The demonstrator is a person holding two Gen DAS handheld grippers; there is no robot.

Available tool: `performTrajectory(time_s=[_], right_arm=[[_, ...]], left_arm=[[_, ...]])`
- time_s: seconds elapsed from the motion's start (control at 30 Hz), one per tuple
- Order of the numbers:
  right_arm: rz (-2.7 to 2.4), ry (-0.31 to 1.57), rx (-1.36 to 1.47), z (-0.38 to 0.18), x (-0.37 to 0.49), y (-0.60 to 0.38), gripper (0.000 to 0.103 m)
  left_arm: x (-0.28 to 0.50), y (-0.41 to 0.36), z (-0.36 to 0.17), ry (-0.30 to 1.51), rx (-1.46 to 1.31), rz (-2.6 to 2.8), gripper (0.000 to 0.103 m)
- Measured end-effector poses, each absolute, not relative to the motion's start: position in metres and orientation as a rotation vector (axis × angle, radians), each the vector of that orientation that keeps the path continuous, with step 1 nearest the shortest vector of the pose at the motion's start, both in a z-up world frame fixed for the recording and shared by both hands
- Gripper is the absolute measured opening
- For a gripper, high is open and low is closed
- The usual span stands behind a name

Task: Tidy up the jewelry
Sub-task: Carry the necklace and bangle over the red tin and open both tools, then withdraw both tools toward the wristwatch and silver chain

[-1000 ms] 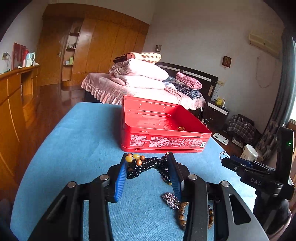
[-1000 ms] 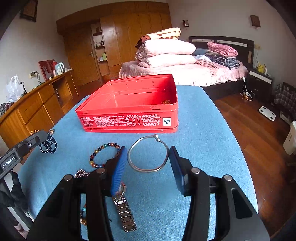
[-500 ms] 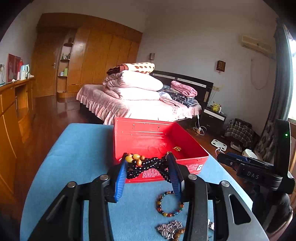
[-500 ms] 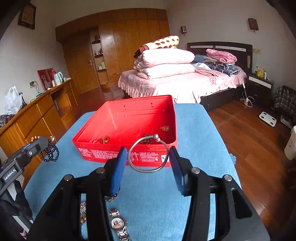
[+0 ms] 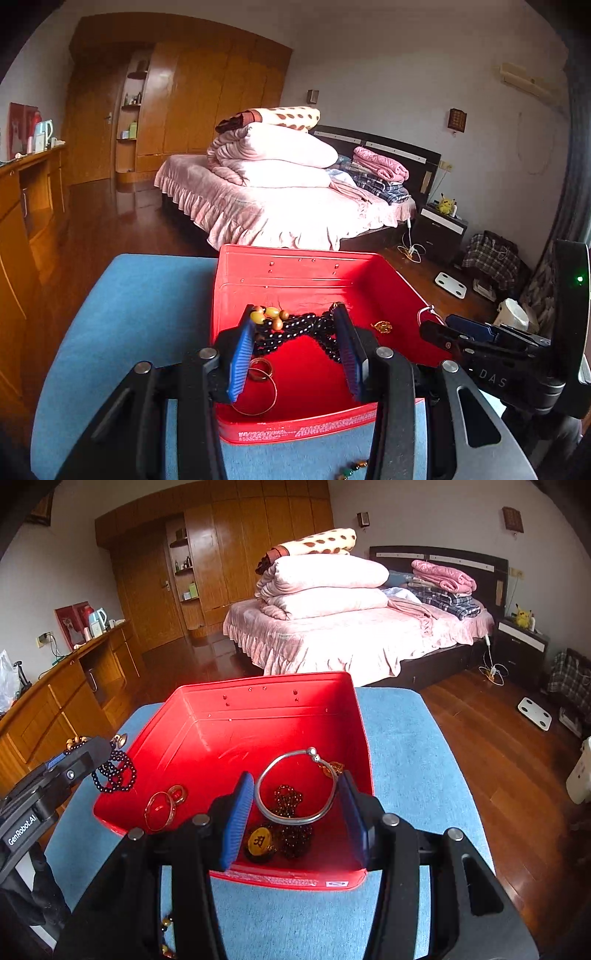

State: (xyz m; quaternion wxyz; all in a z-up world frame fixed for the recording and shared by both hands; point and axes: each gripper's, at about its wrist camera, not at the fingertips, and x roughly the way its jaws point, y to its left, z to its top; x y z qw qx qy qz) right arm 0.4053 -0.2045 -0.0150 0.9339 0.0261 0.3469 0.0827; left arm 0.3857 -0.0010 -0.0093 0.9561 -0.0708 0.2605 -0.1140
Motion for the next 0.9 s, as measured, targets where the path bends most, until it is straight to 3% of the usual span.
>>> performTrajectory(time_s=[0.17,0.27,0.6,0.9], right_arm=[[0.174,0.750,0.050,-0.027,0.416,-0.199,0.046],[0.161,0.747,0.046,-0.028,0.415,-0.202,0.056],[0.179,0.696,0.061,-0.020,0.394,-0.212,0.056],[0.212,0.618,0.046,-0.007,0.347,-0.216,0.056]], left_arm=[[0.402,-0.005,-0.021,0.592,-0.143,-0.230,0.044],[0.405,-0.004,-0.026,0.616,-0.143,-0.220,0.052],[0.380,0.003,-0.020,0.581,-0.159,-0.197,0.066],[0.328,0.013,-0.012,0.533,-0.138,-0.166,0.067]])
